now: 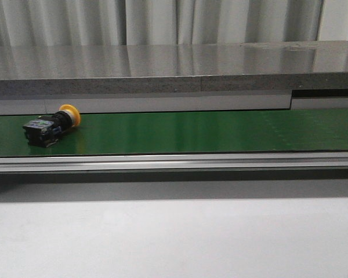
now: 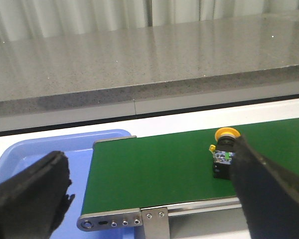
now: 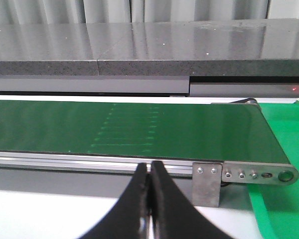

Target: Move button from left to right

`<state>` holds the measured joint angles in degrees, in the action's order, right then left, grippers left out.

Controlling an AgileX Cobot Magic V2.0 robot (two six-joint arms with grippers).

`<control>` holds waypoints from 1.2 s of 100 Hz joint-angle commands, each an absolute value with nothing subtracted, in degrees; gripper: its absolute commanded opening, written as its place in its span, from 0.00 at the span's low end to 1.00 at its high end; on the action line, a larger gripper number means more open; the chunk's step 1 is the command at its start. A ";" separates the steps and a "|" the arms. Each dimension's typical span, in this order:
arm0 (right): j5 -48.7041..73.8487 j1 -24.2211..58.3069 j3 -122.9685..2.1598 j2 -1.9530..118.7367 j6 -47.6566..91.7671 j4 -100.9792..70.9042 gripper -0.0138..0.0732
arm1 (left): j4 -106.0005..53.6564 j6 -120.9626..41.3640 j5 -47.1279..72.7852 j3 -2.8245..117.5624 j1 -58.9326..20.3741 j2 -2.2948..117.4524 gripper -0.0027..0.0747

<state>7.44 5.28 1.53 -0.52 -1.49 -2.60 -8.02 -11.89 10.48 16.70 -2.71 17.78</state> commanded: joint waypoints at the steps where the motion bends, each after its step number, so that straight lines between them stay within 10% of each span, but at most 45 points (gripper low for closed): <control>1: 2.40 5.19 0.52 -1.39 -1.18 -2.05 0.08 | -8.36 -11.83 3.38 16.96 -3.19 18.19 0.83; 47: 2.40 5.19 0.52 -1.39 -1.18 -2.05 0.08 | -8.36 -11.83 2.20 13.81 -3.19 18.19 0.82; 90: 2.40 5.19 0.52 -1.39 -1.18 -2.05 0.08 | -8.36 -11.83 2.20 13.81 -3.19 18.19 0.01; 120: 2.27 5.19 0.52 -1.39 -1.18 -2.05 0.08 | -8.36 -11.83 2.20 13.81 -3.19 18.19 0.01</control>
<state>7.44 5.28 1.53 -0.52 -1.49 -2.60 -8.02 -11.89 7.22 12.29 -2.71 17.78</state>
